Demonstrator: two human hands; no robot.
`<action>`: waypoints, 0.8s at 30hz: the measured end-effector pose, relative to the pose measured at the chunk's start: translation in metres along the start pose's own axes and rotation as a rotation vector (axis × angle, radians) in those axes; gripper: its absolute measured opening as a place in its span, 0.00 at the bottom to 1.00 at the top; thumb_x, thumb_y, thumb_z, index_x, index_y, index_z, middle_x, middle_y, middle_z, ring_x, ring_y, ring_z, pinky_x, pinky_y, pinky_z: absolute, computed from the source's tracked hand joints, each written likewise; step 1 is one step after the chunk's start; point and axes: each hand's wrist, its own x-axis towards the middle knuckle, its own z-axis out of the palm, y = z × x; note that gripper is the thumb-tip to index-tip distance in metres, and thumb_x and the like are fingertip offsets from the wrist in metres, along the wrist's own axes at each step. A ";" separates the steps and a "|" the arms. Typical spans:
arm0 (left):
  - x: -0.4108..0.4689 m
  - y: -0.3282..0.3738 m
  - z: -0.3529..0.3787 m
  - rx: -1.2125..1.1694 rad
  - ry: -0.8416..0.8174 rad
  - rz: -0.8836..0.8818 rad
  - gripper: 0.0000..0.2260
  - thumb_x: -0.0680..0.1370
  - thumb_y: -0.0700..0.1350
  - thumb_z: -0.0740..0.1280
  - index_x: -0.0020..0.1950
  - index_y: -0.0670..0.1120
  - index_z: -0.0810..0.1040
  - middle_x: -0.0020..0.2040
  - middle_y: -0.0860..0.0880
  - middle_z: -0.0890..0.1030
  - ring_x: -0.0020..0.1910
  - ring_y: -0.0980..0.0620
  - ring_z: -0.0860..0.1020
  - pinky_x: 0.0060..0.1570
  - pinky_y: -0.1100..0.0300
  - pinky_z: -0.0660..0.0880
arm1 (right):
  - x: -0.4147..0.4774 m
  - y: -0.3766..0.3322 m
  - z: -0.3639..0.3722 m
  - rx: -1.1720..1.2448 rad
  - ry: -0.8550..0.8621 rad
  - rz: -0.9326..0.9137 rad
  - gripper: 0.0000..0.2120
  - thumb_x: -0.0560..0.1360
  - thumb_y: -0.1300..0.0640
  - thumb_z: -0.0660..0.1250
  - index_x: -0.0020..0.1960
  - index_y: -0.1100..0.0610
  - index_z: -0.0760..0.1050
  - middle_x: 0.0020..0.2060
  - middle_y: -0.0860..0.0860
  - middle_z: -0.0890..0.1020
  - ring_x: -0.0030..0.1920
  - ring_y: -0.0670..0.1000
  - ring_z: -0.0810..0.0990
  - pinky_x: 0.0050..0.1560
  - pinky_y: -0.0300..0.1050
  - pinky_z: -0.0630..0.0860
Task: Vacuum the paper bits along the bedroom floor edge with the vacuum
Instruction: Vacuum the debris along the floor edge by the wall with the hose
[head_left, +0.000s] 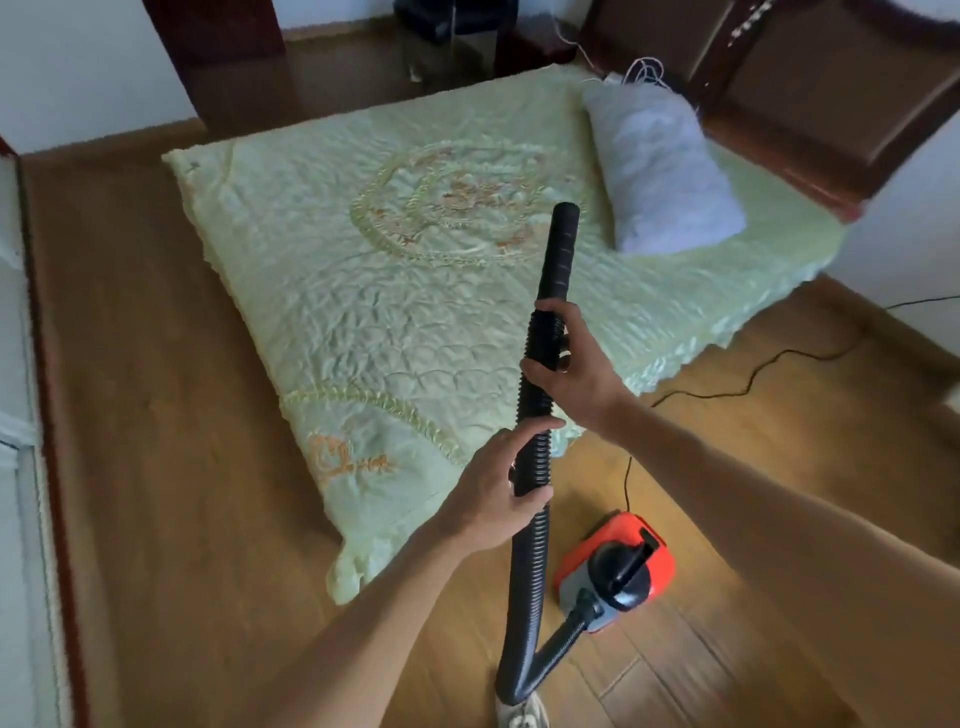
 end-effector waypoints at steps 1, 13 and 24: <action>0.007 0.006 0.011 -0.006 -0.037 0.021 0.30 0.74 0.39 0.70 0.68 0.66 0.68 0.59 0.50 0.76 0.52 0.53 0.78 0.53 0.58 0.78 | -0.006 0.006 -0.014 -0.009 0.037 0.012 0.27 0.76 0.63 0.69 0.70 0.48 0.63 0.47 0.46 0.75 0.41 0.46 0.76 0.47 0.45 0.80; 0.066 0.066 0.171 0.080 -0.486 0.178 0.29 0.74 0.42 0.69 0.70 0.64 0.68 0.66 0.55 0.75 0.63 0.58 0.73 0.62 0.64 0.70 | -0.113 0.109 -0.179 -0.065 0.380 0.260 0.25 0.76 0.61 0.68 0.67 0.46 0.63 0.44 0.51 0.76 0.42 0.55 0.80 0.48 0.58 0.82; 0.082 0.047 0.295 0.191 -0.774 0.138 0.30 0.74 0.44 0.70 0.70 0.69 0.66 0.65 0.55 0.76 0.64 0.56 0.73 0.67 0.51 0.71 | -0.208 0.239 -0.237 0.093 0.484 0.550 0.24 0.76 0.60 0.69 0.66 0.46 0.64 0.47 0.50 0.77 0.45 0.51 0.79 0.40 0.48 0.82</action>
